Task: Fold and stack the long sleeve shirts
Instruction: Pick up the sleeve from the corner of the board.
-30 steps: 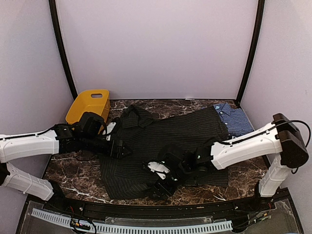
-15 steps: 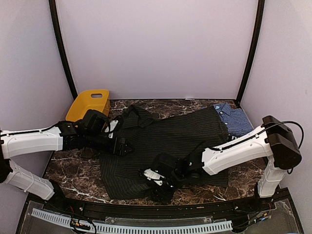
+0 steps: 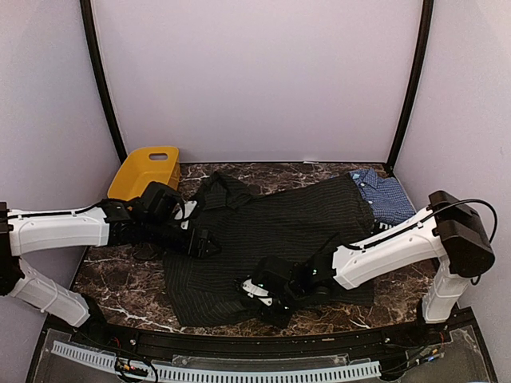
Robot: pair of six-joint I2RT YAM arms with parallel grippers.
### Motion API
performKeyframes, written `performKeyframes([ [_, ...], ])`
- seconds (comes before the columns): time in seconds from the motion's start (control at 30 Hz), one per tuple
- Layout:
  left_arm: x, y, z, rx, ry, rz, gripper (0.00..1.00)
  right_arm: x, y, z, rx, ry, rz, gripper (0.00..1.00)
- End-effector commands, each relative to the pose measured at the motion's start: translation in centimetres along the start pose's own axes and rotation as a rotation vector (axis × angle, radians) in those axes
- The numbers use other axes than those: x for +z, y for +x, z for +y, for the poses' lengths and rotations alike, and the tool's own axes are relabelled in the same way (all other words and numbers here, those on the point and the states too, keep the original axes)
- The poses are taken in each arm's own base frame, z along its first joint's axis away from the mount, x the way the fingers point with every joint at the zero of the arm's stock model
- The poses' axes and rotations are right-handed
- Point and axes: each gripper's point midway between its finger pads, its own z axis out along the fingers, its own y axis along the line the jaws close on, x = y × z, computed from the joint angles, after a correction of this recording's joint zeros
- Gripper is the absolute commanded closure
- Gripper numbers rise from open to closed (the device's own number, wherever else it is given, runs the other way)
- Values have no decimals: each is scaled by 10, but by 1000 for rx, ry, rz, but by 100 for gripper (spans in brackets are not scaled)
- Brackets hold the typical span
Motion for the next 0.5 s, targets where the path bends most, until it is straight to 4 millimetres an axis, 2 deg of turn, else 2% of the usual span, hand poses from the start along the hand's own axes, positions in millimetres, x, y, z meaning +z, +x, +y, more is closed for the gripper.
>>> performKeyframes([
  [0.0,-5,-15,-9,33,21,-29,16,6,4,-1,-14,21,5,72],
  [0.17,-6,-22,-13,60,17,-29,16,-4,-4,7,-6,-18,-18,100],
  [0.23,-7,-24,-14,78,12,-27,16,-14,-12,21,6,-95,-34,100],
  [0.37,-12,-33,-15,118,-7,-45,16,-43,-39,61,41,-331,-80,100],
  [0.47,-19,-43,-17,147,-21,-71,16,-60,-54,77,83,-475,-98,100],
])
